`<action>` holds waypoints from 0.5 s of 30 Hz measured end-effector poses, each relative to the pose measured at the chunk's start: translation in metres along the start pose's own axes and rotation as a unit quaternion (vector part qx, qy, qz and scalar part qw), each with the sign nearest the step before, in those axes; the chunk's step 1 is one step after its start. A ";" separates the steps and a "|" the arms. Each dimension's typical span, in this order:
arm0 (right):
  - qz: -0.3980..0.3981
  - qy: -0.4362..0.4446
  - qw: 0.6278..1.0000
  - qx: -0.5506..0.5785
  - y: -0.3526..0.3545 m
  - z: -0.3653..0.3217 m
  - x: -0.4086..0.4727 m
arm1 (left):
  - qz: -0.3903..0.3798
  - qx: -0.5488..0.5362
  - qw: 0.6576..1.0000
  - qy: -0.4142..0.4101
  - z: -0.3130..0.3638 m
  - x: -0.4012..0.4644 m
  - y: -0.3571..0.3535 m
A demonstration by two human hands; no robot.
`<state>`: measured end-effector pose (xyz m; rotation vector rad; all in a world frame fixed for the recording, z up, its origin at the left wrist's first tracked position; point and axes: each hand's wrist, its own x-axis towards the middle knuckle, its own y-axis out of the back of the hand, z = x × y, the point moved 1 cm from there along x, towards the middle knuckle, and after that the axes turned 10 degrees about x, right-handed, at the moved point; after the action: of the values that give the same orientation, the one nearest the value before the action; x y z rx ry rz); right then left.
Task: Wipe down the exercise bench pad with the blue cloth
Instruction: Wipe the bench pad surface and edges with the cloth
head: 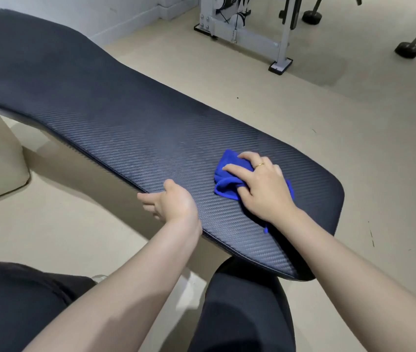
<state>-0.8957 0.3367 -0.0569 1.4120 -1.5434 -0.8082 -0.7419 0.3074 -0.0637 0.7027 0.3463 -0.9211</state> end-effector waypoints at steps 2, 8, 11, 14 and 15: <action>-0.029 0.047 0.998 0.018 0.003 0.001 -0.010 | 0.007 -0.002 1.000 0.005 0.001 0.000 -0.001; 0.035 -0.091 0.995 -0.009 0.011 0.062 0.055 | 0.046 0.019 0.999 -0.007 -0.002 -0.001 -0.006; 0.055 -0.152 0.987 -0.006 0.011 0.060 0.061 | 0.063 0.033 0.997 -0.014 -0.001 -0.003 -0.007; 0.028 -0.104 0.994 0.015 0.012 0.039 0.032 | 0.070 0.049 0.996 -0.008 0.000 -0.005 -0.006; 0.016 -0.068 0.997 0.020 0.012 0.032 0.016 | 0.071 0.052 0.996 -0.007 0.001 -0.006 -0.006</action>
<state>-0.9297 0.3196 -0.0571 1.3810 -1.6892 -0.8745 -0.7502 0.3087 -0.0620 0.8056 0.2341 -0.8138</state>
